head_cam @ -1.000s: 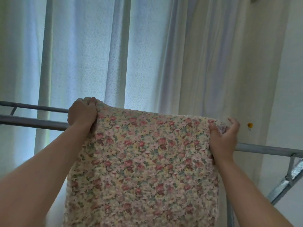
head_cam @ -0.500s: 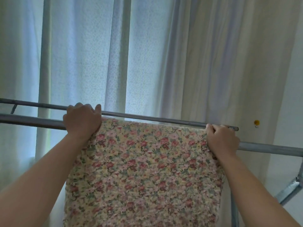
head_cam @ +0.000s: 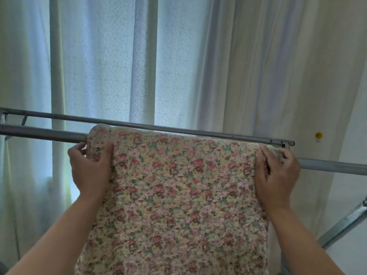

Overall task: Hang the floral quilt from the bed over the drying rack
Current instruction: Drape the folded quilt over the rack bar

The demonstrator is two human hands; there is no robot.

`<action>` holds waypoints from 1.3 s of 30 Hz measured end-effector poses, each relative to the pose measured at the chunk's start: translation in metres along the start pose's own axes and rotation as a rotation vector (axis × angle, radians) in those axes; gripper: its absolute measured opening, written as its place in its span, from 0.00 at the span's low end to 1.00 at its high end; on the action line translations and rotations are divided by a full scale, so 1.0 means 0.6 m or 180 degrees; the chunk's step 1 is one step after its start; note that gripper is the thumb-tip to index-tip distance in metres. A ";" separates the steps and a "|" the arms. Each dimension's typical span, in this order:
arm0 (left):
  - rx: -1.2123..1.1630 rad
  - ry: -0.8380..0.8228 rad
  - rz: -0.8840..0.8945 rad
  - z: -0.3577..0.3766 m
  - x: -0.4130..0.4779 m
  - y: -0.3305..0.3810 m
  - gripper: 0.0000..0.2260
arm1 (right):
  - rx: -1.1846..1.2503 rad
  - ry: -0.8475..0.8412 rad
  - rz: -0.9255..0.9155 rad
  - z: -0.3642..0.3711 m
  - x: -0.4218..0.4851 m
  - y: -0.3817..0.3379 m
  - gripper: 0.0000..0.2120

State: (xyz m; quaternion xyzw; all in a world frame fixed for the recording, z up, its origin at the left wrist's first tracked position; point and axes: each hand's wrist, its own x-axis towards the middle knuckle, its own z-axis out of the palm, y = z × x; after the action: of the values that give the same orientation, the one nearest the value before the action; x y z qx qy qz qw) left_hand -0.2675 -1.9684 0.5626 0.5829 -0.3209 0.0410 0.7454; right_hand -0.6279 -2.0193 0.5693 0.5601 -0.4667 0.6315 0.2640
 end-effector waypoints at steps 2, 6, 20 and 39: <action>0.0023 -0.0409 -0.0473 -0.003 0.001 -0.016 0.32 | 0.0240 -0.0050 0.0285 -0.004 -0.027 0.004 0.21; -0.0074 -0.0966 -0.0883 -0.013 0.009 -0.036 0.36 | 0.1049 -0.0397 0.1215 -0.005 -0.077 0.010 0.29; -0.0033 -0.0224 0.0252 0.031 0.096 0.113 0.21 | 0.0837 0.0154 0.0647 -0.004 0.085 -0.004 0.13; 0.1160 -0.0067 0.1510 0.048 0.062 0.057 0.11 | -0.0479 -0.0735 -0.0610 0.026 0.074 -0.050 0.18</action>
State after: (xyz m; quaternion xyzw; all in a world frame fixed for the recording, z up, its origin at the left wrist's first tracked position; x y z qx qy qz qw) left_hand -0.2653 -1.9948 0.6142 0.6162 -0.4433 0.2649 0.5946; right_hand -0.6052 -2.0285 0.6193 0.6495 -0.4843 0.4982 0.3089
